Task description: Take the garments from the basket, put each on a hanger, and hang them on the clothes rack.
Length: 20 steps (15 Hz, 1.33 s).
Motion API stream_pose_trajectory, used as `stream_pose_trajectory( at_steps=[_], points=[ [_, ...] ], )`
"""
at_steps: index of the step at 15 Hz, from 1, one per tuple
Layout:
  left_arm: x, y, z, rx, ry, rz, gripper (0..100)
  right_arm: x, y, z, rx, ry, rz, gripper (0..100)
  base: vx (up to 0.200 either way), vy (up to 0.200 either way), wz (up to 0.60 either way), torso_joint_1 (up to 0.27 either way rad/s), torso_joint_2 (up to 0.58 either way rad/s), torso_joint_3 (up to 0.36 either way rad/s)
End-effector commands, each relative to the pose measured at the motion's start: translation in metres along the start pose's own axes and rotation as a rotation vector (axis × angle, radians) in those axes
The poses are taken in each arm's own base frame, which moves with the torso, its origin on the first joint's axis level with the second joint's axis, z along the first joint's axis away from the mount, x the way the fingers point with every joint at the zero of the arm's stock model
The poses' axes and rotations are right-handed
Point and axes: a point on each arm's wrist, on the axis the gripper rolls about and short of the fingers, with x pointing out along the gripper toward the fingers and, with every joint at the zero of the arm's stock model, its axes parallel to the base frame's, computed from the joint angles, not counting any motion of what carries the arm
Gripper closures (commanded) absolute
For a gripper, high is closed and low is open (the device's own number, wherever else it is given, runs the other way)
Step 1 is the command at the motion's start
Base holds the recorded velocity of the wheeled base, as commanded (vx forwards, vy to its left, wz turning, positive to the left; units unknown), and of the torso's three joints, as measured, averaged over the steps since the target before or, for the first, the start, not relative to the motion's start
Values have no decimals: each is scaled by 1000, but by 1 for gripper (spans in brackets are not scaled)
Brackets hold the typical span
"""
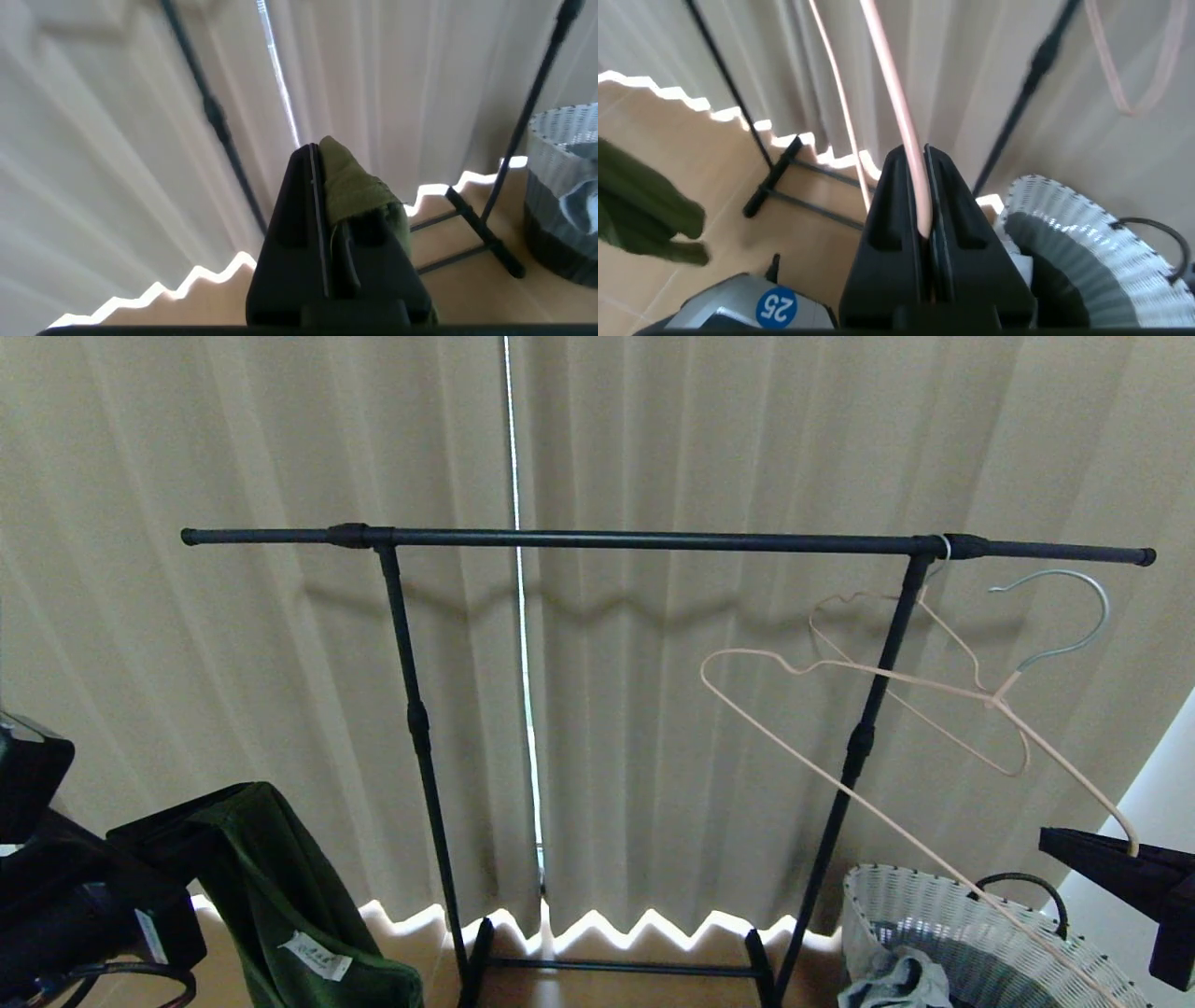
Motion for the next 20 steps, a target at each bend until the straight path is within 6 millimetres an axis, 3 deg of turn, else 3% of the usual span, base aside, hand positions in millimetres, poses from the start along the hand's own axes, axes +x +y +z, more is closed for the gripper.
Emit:
stream_pose_trajectory(
  at_steps=[1,11,16,20],
  points=[
    [0,-1,-2,3,6,-3,100,2,0,0,0,9,5,100,0,0,0,0,0,0],
    [2,-1,-3,-3,21,-1,100,14,19,-4,-55,68,160,100,0,0,0,0,0,0],
    [57,-3,7,3,127,-9,100,24,36,-4,-102,106,278,100,0,0,0,0,0,0],
    [117,-11,33,-1,132,80,100,33,53,2,-136,124,374,100,0,0,0,0,0,0]
  ],
)
